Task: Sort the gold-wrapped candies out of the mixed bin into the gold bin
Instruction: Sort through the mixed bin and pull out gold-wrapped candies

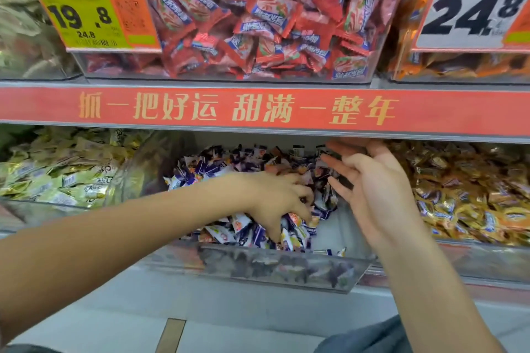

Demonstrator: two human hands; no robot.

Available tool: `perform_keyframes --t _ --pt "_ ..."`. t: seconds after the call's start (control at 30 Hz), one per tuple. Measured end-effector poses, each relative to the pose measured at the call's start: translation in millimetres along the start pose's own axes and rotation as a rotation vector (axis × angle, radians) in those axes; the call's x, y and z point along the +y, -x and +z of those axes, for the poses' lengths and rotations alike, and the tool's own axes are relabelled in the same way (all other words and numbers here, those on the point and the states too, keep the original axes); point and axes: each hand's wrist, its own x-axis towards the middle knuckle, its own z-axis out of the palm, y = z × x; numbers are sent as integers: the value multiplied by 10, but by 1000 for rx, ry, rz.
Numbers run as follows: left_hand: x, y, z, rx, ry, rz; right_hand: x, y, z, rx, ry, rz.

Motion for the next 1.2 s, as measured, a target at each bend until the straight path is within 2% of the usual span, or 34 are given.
perform_keyframes --t 0.27,0.4,0.5,0.6,0.67,0.7,0.8,0.87,0.93,0.97,1.07,1.13,1.2 --pt "-408 300 89 19 146 -174 -15 14 -27 1 -22 27" --pt "-538 436 122 44 40 -295 -40 12 -53 -33 -122 57" --pt "-553 549 143 152 127 -314 -47 9 -56 -46 -180 74" --pt "-439 831 114 333 385 -348 -50 4 -41 -67 -158 53" --pt "-319 1137 187 505 538 -414 -9 7 -29 -145 58 -2" --pt "-232 1299 263 612 519 -456 28 18 -4 -220 216 -60" --pt "143 1727 633 864 529 -645 131 75 218 -577 543 -282" --pt "391 1905 896 929 595 -793 241 53 472 -905 753 -367" --pt "528 1999 1124 876 613 -876 439 -38 719 -1183 1052 -478" --pt "556 2024 1202 821 594 -883 533 -105 800 -1265 1198 -558" --pt "535 2097 1282 754 567 -874 631 -336 845 -1313 1479 -687" --pt "522 2124 1297 749 544 -867 570 -534 685 -1271 1611 -657" --pt "522 2135 1324 748 543 -834 487 -682 508 -1232 1695 -549"
